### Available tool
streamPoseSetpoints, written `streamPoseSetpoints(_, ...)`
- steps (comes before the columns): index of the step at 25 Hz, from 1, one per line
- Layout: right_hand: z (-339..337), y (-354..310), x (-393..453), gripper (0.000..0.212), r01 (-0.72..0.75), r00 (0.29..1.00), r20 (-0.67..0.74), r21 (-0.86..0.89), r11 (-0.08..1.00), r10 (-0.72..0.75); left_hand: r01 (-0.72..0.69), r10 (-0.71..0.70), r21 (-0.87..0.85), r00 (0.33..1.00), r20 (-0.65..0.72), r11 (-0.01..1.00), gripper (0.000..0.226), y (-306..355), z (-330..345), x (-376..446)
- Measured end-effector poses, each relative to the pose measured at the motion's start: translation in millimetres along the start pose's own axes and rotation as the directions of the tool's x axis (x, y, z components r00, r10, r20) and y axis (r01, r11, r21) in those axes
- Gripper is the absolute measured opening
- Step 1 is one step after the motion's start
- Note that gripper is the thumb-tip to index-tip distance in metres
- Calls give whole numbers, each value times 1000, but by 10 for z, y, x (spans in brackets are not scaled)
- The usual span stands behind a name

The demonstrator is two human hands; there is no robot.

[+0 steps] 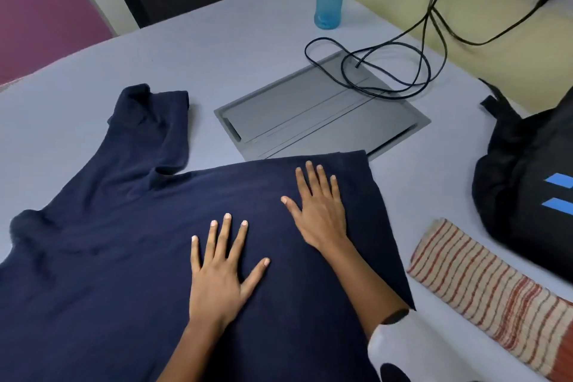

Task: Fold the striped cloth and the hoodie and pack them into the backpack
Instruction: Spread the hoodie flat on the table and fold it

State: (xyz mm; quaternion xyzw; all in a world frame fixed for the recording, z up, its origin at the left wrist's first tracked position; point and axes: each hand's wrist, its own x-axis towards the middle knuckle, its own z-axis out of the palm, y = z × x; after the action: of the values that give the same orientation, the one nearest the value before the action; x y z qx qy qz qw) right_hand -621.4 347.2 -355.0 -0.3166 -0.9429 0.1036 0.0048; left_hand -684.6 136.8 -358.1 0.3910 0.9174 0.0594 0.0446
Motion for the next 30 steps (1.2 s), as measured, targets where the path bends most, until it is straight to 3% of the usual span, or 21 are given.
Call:
streamPoseSetpoints(3, -19, 208, 266, 88, -69, 997, -22, -57, 996, 68, -11, 11, -44, 1000, -12, 999, 75, 39, -12, 126)
streamPoseSetpoints(9, -67, 377, 519, 88, -34, 999, -28, -102, 994, 32, 7, -20, -223, 998, -59, 975, 69, -3, -42, 312)
streamPoseSetpoints(11, -56, 379, 520, 87, -15, 999, -33, -107, 994, 12, -3, -26, -269, 994, -104, 963, 59, -274, -143, 329)
streamPoseSetpoints(15, -63, 412, 525, 87, -13, 999, -39, -119, 993, 9, 114, -211, -292, 922, -325, 950, 30, -1170, -553, 575)
streamPoseSetpoints(17, -69, 411, 526, 88, -19, 999, -29, -130, 991, 16, 50, -108, -235, 965, -240, 971, 32, -1639, -650, 862)
streamPoseSetpoints(19, -60, 404, 522, 88, -35, 999, -32, -157, 987, 30, -1, 0, -211, 1000, -4, 978, 44, -1954, -646, 1171)
streamPoseSetpoints(21, -73, 391, 537, 89, -42, 999, -21, -156, 987, 39, 62, -30, -152, 978, 208, 986, 51, -2165, -559, 1454)
streamPoseSetpoints(22, -88, 390, 535, 89, -43, 999, -14, -157, 987, 41, 89, -62, -97, 966, 251, 991, 53, -2243, -518, 1558)
streamPoseSetpoints(28, -77, 426, 545, 77, -20, 999, -50, -102, 995, 15, 200, -195, -12, 967, 162, 980, 53, -2223, -461, 1690)
streamPoseSetpoints(30, -120, 466, 564, 61, -6, 987, -163, 15, 1000, 9, 127, -130, 59, 990, 54, 990, 52, -2063, -513, 1691)
